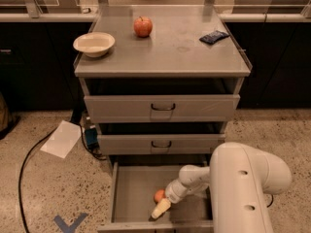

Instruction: Pick orange from bottom drawer and place on counter

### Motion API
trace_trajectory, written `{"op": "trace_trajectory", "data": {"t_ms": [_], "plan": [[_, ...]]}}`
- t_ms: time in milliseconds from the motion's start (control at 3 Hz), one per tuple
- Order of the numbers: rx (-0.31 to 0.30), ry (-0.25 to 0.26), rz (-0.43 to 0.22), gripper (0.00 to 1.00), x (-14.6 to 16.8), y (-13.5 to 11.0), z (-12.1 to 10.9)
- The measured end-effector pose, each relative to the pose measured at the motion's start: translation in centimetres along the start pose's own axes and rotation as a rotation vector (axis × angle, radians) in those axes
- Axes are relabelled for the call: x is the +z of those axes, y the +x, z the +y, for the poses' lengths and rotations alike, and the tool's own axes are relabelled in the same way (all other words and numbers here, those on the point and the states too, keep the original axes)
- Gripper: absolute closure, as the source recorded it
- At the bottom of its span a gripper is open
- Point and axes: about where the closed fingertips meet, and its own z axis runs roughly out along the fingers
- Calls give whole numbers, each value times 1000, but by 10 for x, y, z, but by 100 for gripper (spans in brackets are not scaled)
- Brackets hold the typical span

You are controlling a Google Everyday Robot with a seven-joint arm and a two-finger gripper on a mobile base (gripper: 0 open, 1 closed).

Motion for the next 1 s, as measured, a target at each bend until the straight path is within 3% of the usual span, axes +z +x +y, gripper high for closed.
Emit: {"op": "trace_trajectory", "data": {"t_ms": [333, 1000], "plan": [[28, 17, 18, 0, 18, 6, -12], [65, -11, 32, 0, 59, 15, -25]]}}
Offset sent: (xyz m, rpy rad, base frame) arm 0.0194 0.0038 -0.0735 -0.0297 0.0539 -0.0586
